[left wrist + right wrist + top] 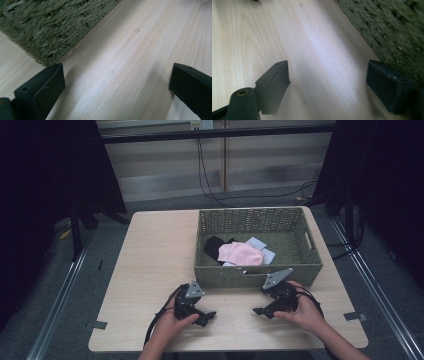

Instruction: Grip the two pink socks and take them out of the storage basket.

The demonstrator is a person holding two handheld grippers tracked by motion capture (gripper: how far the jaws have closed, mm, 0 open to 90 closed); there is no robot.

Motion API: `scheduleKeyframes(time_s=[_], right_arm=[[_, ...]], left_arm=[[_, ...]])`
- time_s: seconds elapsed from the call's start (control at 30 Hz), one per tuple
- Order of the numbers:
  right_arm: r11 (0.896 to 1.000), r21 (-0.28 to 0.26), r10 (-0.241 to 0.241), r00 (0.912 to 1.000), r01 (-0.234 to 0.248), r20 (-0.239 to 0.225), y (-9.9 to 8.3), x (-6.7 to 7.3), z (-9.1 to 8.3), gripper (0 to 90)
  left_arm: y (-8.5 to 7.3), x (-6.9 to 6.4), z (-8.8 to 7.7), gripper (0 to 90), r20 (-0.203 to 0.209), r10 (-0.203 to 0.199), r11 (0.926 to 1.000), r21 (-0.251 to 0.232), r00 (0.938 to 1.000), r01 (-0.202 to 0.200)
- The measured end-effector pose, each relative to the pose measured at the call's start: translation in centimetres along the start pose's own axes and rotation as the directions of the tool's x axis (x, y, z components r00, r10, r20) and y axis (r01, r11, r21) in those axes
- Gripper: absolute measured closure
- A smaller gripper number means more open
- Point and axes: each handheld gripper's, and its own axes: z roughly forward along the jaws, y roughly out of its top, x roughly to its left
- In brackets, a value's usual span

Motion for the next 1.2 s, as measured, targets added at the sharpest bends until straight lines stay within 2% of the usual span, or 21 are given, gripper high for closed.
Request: scheduleKeyframes(time_s=[0.03, 0.07, 0.13, 0.27, 0.4, 0.47, 0.6, 0.97, 1.1, 1.2], right_arm=[[1.000, 0.000, 0.000, 1.0000, 0.000, 0.000, 0.0, 0.0, 0.0, 18.5], [0.999, 0.040, -0.021, 0.9998, 0.021, -0.007, 0.6, 0.2, -0.2, 18.6], [0.997, 0.067, -0.038, 0.9992, 0.039, -0.014, 1.2, 0.2, -0.3, 19.0], [0.993, 0.101, -0.057, 0.9977, 0.060, -0.039, 2.4, 0.3, -1.2, 22.1], [0.992, 0.112, -0.057, 0.9966, 0.064, -0.059, 3.3, 0.4, -2.1, 24.7], [0.987, 0.149, -0.058, 0.9964, 0.067, -0.062, 4.2, 0.2, -3.0, 25.7], [0.983, 0.173, -0.056, 0.9963, 0.066, -0.065, 5.1, -0.2, -4.0, 26.2], [0.979, 0.191, -0.053, 0.9943, 0.070, -0.092, 7.6, -0.8, -6.5, 27.6], [0.982, 0.172, -0.058, 0.9943, 0.073, -0.090, 8.9, -1.1, -7.6, 27.9], [0.985, 0.164, -0.037, 0.9936, 0.054, -0.106, 9.5, -1.5, -8.0, 27.9]], left_arm=[[0.0, 0.0, 0.0, 0.0, 0.000, 0.000, 1.0000, 0.000, 1.0000, 0.000], [0.0, 0.0, 0.0, 0.0, 0.000, 0.000, 1.0000, -0.001, 1.0000, 0.000], [0.0, 0.0, 0.0, 0.0, 0.000, 0.000, 1.0000, 0.000, 1.0000, 0.000], [0.0, 0.0, 0.0, 0.0, 0.000, 0.000, 1.0000, 0.000, 1.0000, 0.000], [0.0, 0.0, 0.0, 0.0, 0.000, 0.000, 1.0000, 0.000, 1.0000, 0.000], [0.0, 0.0, 0.0, 0.0, 0.000, 0.000, 1.0000, 0.000, 1.0000, 0.000], [0.0, 0.0, 0.0, 0.0, 0.000, 0.000, 1.0000, 0.000, 1.0000, 0.000], [0.0, 0.0, 0.0, 0.0, 0.000, 0.000, 1.0000, 0.000, 1.0000, 0.000], [0.0, 0.0, 0.0, 0.0, 0.000, 0.000, 1.0000, 0.000, 1.0000, 0.000], [0.0, 0.0, 0.0, 0.0, 0.000, 0.000, 1.0000, 0.000, 1.0000, 0.000]])
